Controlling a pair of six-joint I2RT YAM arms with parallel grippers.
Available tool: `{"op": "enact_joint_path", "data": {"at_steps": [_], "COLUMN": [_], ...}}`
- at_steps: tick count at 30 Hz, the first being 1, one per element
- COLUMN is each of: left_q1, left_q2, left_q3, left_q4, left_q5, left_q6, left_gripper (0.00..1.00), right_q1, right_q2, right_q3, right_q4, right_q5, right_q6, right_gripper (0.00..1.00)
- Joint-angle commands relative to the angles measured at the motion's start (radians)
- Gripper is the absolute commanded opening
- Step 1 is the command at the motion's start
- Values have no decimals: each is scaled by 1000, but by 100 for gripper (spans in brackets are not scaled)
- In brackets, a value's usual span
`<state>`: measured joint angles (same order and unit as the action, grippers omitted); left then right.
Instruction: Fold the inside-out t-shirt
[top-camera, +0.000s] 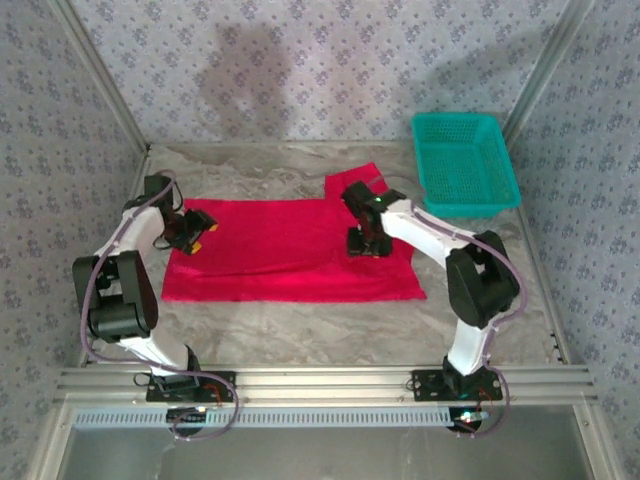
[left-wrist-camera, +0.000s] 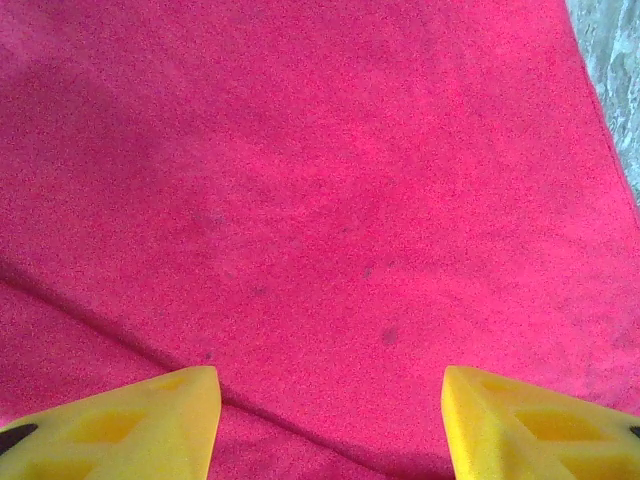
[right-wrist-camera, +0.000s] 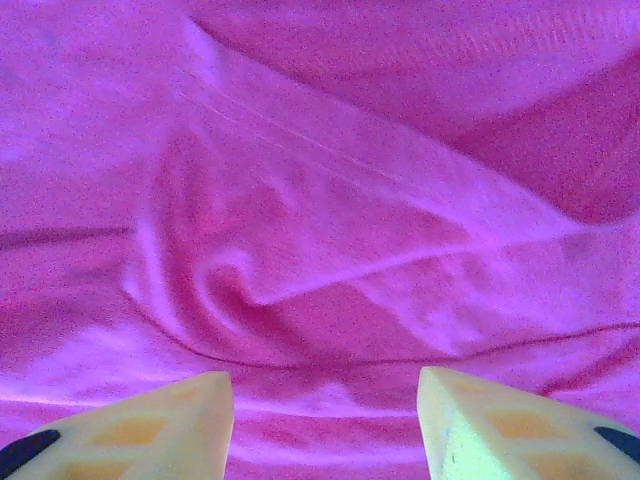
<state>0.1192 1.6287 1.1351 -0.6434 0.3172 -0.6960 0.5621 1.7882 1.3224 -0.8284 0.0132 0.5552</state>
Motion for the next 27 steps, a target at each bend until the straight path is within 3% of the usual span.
{"op": "enact_joint_path", "data": {"at_steps": [1,8,20,27], "left_q1": [-15,-22,-22,-22], "left_q2": [14,15,4,-12], "left_q3": [42,40,20,10], "left_q4": [3,-3,-17,-24], "left_q5": [-6,-14,-25,-35], "left_q6": [-10,-10,9,13], "left_gripper": [60,60,60,60], "right_q1": [-62,-114,-125,-103], "right_q2": [-24,37,277,324], "right_q3": [-121,-138,209,386], "right_q4": [207,299,188,64], "right_q5": [-135,-114,-74,-21], "right_q6": [40,35,32,30], "right_gripper": [56,57,56,56]}}
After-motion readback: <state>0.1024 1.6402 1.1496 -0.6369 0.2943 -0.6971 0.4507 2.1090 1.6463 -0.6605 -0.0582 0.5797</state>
